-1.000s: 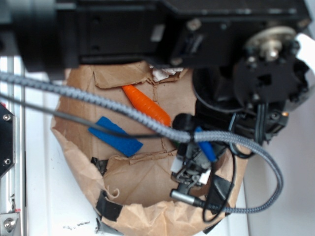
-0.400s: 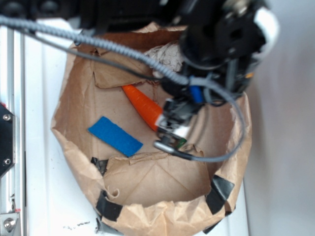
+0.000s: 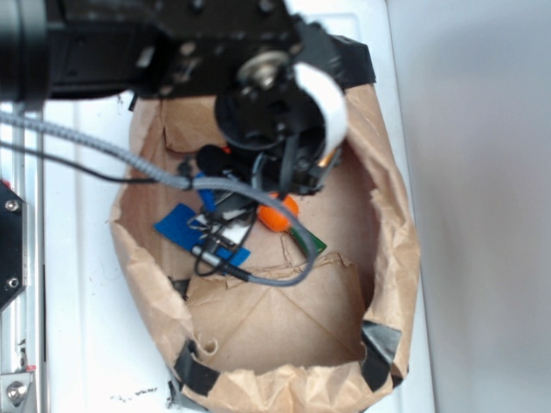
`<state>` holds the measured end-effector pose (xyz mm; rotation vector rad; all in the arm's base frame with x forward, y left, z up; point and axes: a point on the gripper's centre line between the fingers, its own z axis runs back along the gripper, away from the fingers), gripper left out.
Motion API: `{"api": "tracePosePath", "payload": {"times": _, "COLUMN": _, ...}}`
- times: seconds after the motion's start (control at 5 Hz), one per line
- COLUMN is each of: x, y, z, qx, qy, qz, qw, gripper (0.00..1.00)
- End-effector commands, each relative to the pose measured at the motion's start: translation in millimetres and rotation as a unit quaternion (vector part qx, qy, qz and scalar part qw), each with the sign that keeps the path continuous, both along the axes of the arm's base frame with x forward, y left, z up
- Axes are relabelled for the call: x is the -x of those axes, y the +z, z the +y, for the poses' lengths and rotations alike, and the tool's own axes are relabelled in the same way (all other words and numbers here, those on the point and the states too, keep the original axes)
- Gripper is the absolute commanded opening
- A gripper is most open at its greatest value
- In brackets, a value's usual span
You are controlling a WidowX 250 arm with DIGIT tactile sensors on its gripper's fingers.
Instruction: Grab the carrot.
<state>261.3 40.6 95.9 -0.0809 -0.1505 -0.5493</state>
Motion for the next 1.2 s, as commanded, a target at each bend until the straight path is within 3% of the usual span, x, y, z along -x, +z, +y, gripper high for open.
{"api": "tracePosePath", "payload": {"times": 0.0, "x": -5, "y": -19, "z": -31, "qx": -0.034, "qy": 0.012, "qz": -0.043, "qw": 0.998, "gripper": 1.00}}
{"api": "tracePosePath", "payload": {"times": 0.4, "x": -25, "y": -43, "z": -36, "qx": -0.060, "qy": 0.031, "qz": -0.019, "qw": 0.998, "gripper": 1.00}}
{"api": "tracePosePath", "payload": {"times": 0.6, "x": -17, "y": -31, "z": -36, "qx": -0.049, "qy": 0.020, "qz": -0.019, "qw": 0.998, "gripper": 1.00}}
{"api": "tracePosePath", "payload": {"times": 1.0, "x": -4, "y": 50, "z": -30, "qx": 0.008, "qy": 0.011, "qz": 0.005, "qw": 1.000, "gripper": 1.00}}
